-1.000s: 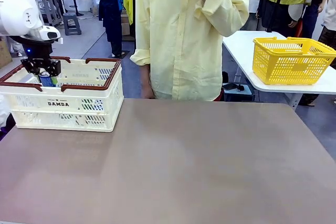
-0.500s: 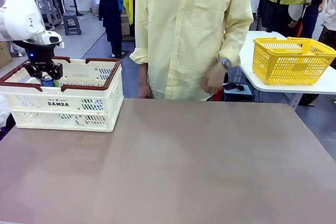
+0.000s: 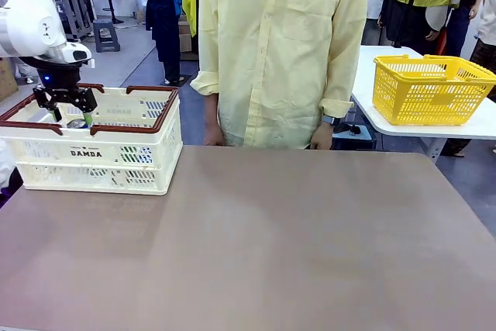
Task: Place the drinks into the Shopping basket.
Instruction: Pick up one drink and place it into the Shopping basket.
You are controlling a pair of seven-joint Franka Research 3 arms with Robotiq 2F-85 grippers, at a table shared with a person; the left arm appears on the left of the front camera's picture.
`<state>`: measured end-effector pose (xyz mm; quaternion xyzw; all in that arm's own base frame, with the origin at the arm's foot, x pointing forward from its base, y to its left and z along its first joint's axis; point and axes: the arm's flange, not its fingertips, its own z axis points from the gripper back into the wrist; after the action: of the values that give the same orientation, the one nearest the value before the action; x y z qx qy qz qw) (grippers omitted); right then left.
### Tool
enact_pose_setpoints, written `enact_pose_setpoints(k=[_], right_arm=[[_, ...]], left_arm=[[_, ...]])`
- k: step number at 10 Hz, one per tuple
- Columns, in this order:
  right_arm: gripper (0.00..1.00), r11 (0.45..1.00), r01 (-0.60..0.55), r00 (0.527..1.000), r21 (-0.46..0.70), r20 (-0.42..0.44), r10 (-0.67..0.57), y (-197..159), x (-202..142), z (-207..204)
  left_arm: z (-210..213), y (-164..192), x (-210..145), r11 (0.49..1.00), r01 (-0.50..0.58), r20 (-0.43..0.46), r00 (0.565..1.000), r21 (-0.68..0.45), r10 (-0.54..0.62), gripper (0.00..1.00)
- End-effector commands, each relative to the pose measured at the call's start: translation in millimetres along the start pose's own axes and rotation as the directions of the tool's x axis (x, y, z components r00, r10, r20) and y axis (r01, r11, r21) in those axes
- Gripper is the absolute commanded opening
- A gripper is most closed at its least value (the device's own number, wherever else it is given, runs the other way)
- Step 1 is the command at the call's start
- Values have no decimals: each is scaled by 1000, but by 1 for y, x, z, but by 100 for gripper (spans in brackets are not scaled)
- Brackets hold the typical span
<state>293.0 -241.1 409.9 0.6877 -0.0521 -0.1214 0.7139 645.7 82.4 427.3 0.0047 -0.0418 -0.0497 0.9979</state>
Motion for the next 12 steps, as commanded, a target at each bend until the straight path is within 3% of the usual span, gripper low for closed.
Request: enact_pose_setpoints(k=[1,2,4,5,6,8,9,10,11,12], right_arm=[[100,1000,12,1000,5,-1,-12,4,-2,-1],[100,1000,12,1000,5,-1,-12,4,-2,-1],[100,1000,12,1000,5,-1,-12,4,-2,-1],[100,1000,12,1000,5,-1,-12,4,-2,-1],[100,1000,12,1000,5,-1,-12,4,-2,-1],[100,1000,12,1000,5,-1,-12,4,-2,-1],[100,1000,12,1000,5,-1,-12,4,-2,-1],[100,1000,12,1000,5,-1,-12,4,-2,-1],[100,1000,12,1000,5,-1,-12,4,-2,-1],[100,1000,12,1000,5,-1,-12,4,-2,-1]], left_arm=[[10,4,-2,1000,-16,14,1000,13,16,100],[24,4,-7,1000,-20,31,999,-8,21,100],[85,7,-44,977,32,115,993,-210,-8,100],[115,9,-73,953,-17,157,985,-304,68,100],[138,14,-109,867,86,159,987,-492,-8,100],[147,31,-167,668,33,117,990,-743,80,100],[140,46,-197,553,59,58,998,-831,-19,100],[130,63,-217,426,74,88,996,-902,13,100],[108,81,-231,257,64,50,997,-964,-61,100],[86,97,-238,185,72,56,994,-980,-89,100]])
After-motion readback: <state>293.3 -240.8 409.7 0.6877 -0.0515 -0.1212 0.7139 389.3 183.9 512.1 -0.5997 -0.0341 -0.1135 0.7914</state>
